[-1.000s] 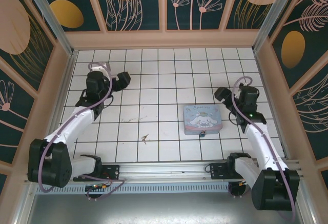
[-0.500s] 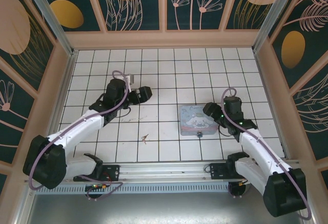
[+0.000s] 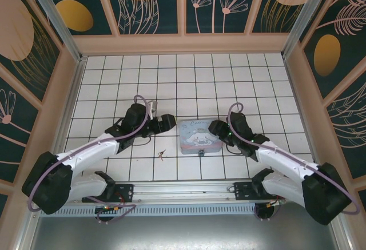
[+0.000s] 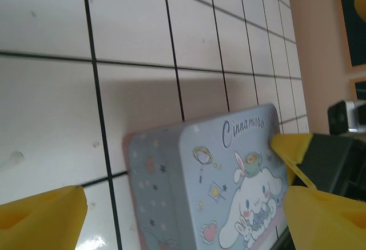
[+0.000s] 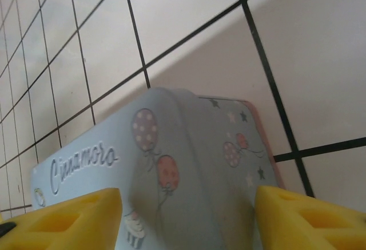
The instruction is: Unlock the padlock with the key
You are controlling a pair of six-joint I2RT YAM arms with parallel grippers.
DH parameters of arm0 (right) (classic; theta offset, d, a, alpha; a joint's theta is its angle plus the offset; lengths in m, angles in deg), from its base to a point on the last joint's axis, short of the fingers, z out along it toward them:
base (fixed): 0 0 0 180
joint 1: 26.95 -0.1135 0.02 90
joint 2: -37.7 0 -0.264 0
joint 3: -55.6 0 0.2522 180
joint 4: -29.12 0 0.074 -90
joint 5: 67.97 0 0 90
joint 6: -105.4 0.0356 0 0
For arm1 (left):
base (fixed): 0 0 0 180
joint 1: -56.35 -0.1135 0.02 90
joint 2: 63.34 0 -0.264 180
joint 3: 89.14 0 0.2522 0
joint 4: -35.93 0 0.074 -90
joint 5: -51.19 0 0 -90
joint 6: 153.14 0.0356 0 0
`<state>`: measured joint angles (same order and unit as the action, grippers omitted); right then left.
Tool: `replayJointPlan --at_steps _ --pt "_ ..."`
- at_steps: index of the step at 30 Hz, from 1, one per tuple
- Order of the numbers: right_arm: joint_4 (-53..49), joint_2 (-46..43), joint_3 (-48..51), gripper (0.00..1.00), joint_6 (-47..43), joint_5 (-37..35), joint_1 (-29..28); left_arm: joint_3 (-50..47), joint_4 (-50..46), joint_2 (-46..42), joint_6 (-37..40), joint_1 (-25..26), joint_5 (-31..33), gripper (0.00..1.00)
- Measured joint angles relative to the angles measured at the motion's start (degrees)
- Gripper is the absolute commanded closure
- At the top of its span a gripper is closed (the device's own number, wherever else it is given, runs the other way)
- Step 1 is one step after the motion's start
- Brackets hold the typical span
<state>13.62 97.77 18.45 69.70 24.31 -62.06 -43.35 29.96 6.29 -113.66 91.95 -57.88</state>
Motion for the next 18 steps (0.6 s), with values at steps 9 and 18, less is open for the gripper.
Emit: replayJointPlan --at_steps 9,18 --pt "5.1 6.6 -2.5 0.43 2.5 -1.5 -3.1 -0.3 6.4 3.8 -4.0 2.1 -5.7 0.10" --pt "8.6 11.0 -4.2 0.46 3.1 -4.3 -3.3 0.2 12.4 8.4 -5.5 1.4 -7.9 0.10"
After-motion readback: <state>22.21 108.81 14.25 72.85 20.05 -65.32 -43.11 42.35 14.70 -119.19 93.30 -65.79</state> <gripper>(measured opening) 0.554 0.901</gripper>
